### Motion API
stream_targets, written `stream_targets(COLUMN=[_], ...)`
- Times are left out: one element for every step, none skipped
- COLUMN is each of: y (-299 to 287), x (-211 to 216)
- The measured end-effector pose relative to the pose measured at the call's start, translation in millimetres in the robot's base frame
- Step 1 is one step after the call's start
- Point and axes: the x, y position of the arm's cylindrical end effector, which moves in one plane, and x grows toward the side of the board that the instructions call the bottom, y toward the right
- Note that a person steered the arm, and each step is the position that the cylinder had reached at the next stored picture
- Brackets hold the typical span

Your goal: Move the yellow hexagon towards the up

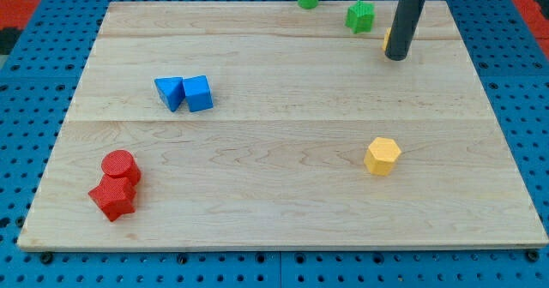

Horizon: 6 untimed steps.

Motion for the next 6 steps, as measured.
stream_targets(y=[4.5, 36.1, 65.1, 16.8, -49.9, -71.1], x=[-22.8, 80.2, 202.0, 256.4, 233.6, 208.4])
